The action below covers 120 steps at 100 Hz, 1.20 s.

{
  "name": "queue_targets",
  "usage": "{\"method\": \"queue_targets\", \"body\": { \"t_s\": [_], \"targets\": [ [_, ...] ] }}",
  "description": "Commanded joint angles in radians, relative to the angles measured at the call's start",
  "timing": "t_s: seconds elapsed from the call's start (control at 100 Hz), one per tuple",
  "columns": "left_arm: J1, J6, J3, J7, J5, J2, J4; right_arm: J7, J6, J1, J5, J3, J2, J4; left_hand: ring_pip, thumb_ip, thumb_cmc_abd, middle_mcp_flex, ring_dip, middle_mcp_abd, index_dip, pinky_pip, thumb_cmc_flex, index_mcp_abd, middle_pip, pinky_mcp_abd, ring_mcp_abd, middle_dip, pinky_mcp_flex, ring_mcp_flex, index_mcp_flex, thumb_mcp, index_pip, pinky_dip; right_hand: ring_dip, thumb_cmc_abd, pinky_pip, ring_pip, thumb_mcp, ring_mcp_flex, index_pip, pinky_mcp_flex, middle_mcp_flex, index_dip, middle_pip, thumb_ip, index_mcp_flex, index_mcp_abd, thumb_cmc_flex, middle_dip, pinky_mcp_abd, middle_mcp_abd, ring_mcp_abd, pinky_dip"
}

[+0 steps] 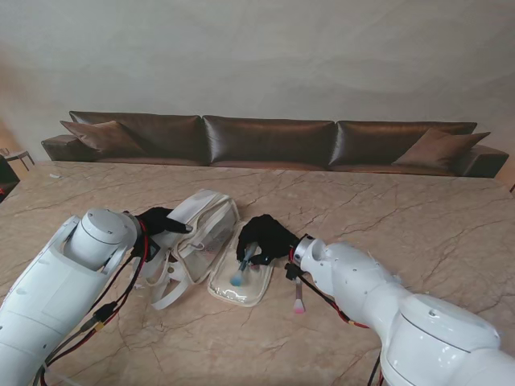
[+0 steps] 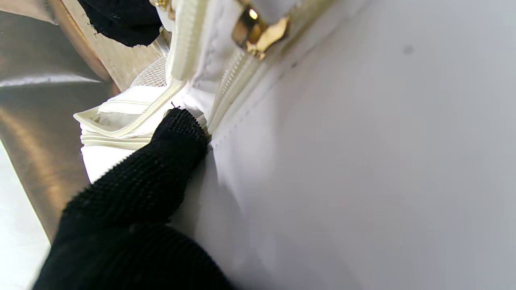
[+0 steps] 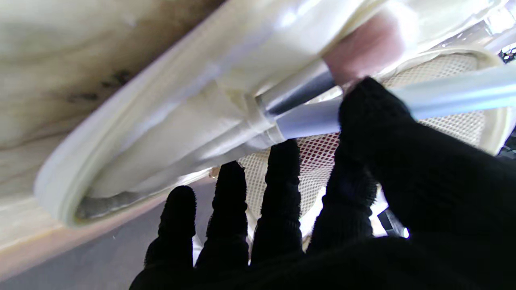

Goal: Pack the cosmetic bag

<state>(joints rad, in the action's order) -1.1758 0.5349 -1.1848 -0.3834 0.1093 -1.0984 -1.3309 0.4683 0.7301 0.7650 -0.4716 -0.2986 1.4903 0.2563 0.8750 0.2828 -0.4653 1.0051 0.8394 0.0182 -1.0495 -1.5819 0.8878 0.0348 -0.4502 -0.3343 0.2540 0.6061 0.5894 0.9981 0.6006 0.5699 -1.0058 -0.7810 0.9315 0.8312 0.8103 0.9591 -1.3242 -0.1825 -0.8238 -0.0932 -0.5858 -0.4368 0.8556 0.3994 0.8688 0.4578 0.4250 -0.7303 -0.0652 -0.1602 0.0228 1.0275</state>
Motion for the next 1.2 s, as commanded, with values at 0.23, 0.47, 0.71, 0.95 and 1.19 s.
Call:
{"method": "queue_targets", "body": {
  "t_s": [0.23,0.47,0.71,0.95,1.19],
  "targets": [
    [0.001,-0.016,-0.001,-0.014,0.018,0.002,-0.006,0.064,-0.057,-0.021,-0.057,0.055,0.005,0.003,0.011,-0.030,0.124,0.001,0.001,0.008,-0.050,-0.006,0.093,0.159,-0.014,-0.027,0.005,0.014,-0.004,0.008,0.062,0.056,-0.097,-0.027,0.013,0.023,0.041,0.019,0.009,-0.028,-0.180,0.006,-0.034,0.039,0.020,-0.037,0.132,0.096,0.030,-0.014,-0.006,-0.014,0.019,-0.047],
    [0.001,-0.018,0.003,-0.011,0.017,0.000,-0.004,0.103,-0.132,-0.033,-0.083,0.098,0.008,0.004,0.011,-0.030,0.123,0.000,0.001,0.007,-0.049,-0.005,0.094,0.159,-0.014,-0.028,0.006,0.015,-0.006,0.007,0.061,0.056,-0.096,-0.028,0.014,0.026,0.060,0.018,0.004,-0.033,-0.193,0.008,-0.040,0.060,0.019,-0.034,0.135,0.063,0.029,-0.016,-0.012,-0.003,0.007,-0.062],
    [-0.002,-0.017,0.007,-0.001,0.012,-0.003,-0.002,0.101,-0.176,-0.024,-0.069,0.081,0.016,0.004,0.010,-0.030,0.123,0.001,0.002,0.006,-0.049,-0.005,0.094,0.157,-0.014,-0.029,0.010,0.015,-0.006,0.006,0.061,0.056,-0.097,-0.029,0.022,0.030,0.112,0.019,0.000,-0.045,-0.196,0.014,-0.043,0.095,0.021,-0.035,0.112,-0.006,0.033,-0.025,-0.016,0.017,-0.017,-0.074],
    [-0.005,-0.018,0.010,0.005,0.004,-0.006,-0.004,0.120,-0.255,-0.025,-0.075,0.092,0.017,0.004,0.011,-0.030,0.124,0.002,0.002,0.007,-0.049,-0.004,0.094,0.157,-0.015,-0.029,0.010,0.016,-0.006,0.006,0.062,0.056,-0.097,-0.030,0.033,0.038,0.139,0.026,0.012,-0.056,-0.208,0.017,-0.062,0.095,0.034,-0.033,0.132,0.050,0.037,-0.036,-0.018,0.024,-0.025,-0.091],
    [-0.007,-0.015,0.011,0.001,0.007,-0.004,-0.008,0.131,-0.286,-0.029,-0.087,0.114,0.017,0.005,0.009,-0.031,0.125,-0.001,0.002,0.006,-0.049,-0.002,0.095,0.156,-0.014,-0.031,0.010,0.016,-0.009,0.004,0.061,0.055,-0.097,-0.030,0.036,0.018,0.158,0.020,0.033,-0.054,-0.199,0.015,-0.053,0.108,0.026,-0.032,0.106,0.078,0.017,-0.035,-0.021,0.035,-0.036,-0.106]
  ]
}}
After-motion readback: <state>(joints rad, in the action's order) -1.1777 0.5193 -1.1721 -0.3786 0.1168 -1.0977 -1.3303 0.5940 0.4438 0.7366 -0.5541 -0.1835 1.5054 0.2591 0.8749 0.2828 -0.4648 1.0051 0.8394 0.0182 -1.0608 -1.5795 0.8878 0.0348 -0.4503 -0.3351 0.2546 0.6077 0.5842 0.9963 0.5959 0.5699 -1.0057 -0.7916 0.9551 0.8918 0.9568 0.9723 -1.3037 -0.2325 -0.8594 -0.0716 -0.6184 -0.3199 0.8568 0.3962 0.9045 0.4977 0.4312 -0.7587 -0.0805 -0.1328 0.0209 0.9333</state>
